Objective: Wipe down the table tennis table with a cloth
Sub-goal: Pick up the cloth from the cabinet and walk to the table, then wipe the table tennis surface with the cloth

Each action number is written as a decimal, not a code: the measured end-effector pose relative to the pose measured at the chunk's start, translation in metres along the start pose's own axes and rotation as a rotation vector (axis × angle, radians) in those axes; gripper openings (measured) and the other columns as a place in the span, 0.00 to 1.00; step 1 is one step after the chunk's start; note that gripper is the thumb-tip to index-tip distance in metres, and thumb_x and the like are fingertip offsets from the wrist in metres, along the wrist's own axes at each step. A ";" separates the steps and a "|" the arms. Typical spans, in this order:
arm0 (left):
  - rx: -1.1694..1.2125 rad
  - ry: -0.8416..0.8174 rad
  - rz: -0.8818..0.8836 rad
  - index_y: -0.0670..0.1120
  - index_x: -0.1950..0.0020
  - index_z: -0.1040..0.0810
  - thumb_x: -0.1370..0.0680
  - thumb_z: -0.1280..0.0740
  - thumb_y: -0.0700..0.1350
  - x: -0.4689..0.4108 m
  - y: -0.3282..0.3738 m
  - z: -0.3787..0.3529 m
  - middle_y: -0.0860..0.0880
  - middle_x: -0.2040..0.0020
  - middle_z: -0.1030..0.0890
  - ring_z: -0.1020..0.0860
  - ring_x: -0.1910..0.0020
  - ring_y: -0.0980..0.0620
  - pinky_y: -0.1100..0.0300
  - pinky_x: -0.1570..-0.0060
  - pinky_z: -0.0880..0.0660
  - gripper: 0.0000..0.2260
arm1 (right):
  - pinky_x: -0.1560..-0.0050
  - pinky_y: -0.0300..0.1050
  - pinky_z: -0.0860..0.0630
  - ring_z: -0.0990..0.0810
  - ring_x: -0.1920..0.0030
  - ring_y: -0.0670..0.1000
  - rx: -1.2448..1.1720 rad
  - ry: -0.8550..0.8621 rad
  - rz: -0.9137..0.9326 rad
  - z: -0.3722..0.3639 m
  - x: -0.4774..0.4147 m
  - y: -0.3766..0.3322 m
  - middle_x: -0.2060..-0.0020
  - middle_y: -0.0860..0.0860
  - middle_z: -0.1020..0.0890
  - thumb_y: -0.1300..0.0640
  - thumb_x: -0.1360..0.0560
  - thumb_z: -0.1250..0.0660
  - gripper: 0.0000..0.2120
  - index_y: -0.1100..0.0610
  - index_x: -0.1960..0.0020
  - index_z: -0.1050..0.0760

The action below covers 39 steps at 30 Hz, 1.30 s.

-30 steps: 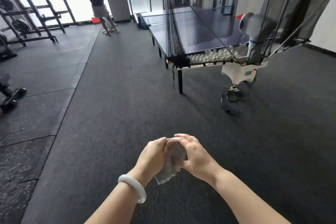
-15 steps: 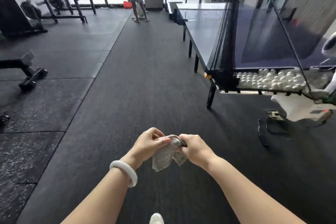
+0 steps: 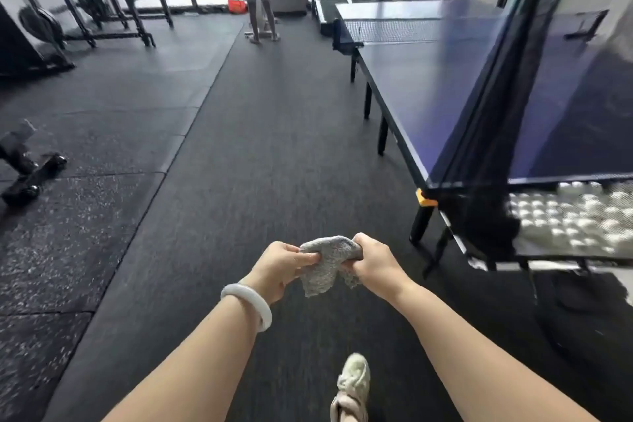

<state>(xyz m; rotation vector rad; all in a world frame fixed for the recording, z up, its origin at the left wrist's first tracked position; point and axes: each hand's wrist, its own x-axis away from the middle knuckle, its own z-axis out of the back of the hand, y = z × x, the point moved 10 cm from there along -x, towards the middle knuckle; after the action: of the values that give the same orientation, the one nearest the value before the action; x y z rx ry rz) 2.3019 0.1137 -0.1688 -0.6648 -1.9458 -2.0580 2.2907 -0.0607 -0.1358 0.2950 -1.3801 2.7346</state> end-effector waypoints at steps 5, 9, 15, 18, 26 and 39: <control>0.037 0.089 -0.079 0.40 0.55 0.20 0.25 0.28 0.34 -0.103 0.081 0.010 0.45 0.60 0.18 0.20 0.61 0.51 0.60 0.62 0.24 0.03 | 0.60 0.44 0.27 0.25 0.61 0.47 -0.166 -0.053 -0.020 0.035 -0.133 0.001 0.64 0.48 0.22 0.62 0.30 0.25 0.11 0.56 0.57 0.28; 0.035 0.175 -0.103 0.43 0.57 0.22 0.26 0.28 0.34 -0.180 0.133 0.019 0.46 0.62 0.17 0.20 0.65 0.53 0.61 0.65 0.25 0.06 | 0.60 0.35 0.27 0.23 0.58 0.47 -0.288 -0.044 -0.054 0.071 -0.227 -0.003 0.60 0.50 0.20 0.64 0.30 0.24 0.11 0.59 0.54 0.25; 0.031 0.100 -0.066 0.42 0.53 0.21 0.25 0.29 0.33 -0.315 0.189 -0.002 0.46 0.62 0.16 0.18 0.65 0.52 0.60 0.68 0.22 0.05 | 0.55 0.38 0.23 0.19 0.53 0.49 -0.467 0.004 -0.183 0.115 -0.348 0.024 0.50 0.57 0.16 0.68 0.28 0.26 0.14 0.62 0.45 0.23; -0.009 -0.003 -0.052 0.42 0.50 0.21 0.24 0.30 0.33 -0.403 0.217 -0.033 0.44 0.60 0.17 0.19 0.64 0.51 0.60 0.68 0.23 0.06 | 0.51 0.43 0.20 0.16 0.49 0.53 -0.613 0.123 -0.266 0.145 -0.408 0.056 0.48 0.57 0.15 0.70 0.28 0.28 0.15 0.60 0.43 0.23; -0.223 -0.459 0.023 0.42 0.45 0.21 0.24 0.30 0.33 -0.594 0.276 -0.168 0.44 0.59 0.16 0.17 0.64 0.51 0.58 0.68 0.22 0.08 | 0.38 0.55 0.22 0.18 0.43 0.52 -0.873 0.555 -0.512 0.228 -0.493 0.152 0.42 0.53 0.19 0.68 0.26 0.28 0.27 0.51 0.32 0.29; -0.854 -0.940 -0.105 0.56 0.27 0.30 0.24 0.32 0.35 -0.695 0.272 -0.374 0.50 0.39 0.24 0.22 0.43 0.51 0.58 0.49 0.21 0.28 | 0.46 0.46 0.24 0.24 0.40 0.53 -0.573 0.983 -0.945 0.300 -0.486 0.259 0.35 0.53 0.27 0.66 0.27 0.26 0.33 0.51 0.26 0.33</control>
<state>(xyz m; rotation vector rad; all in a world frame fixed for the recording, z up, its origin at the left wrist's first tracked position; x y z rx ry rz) 2.9714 -0.3757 -0.2634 -2.0261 -1.2686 -2.9543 2.7717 -0.4413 -0.2629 -0.3261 -1.1603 1.3001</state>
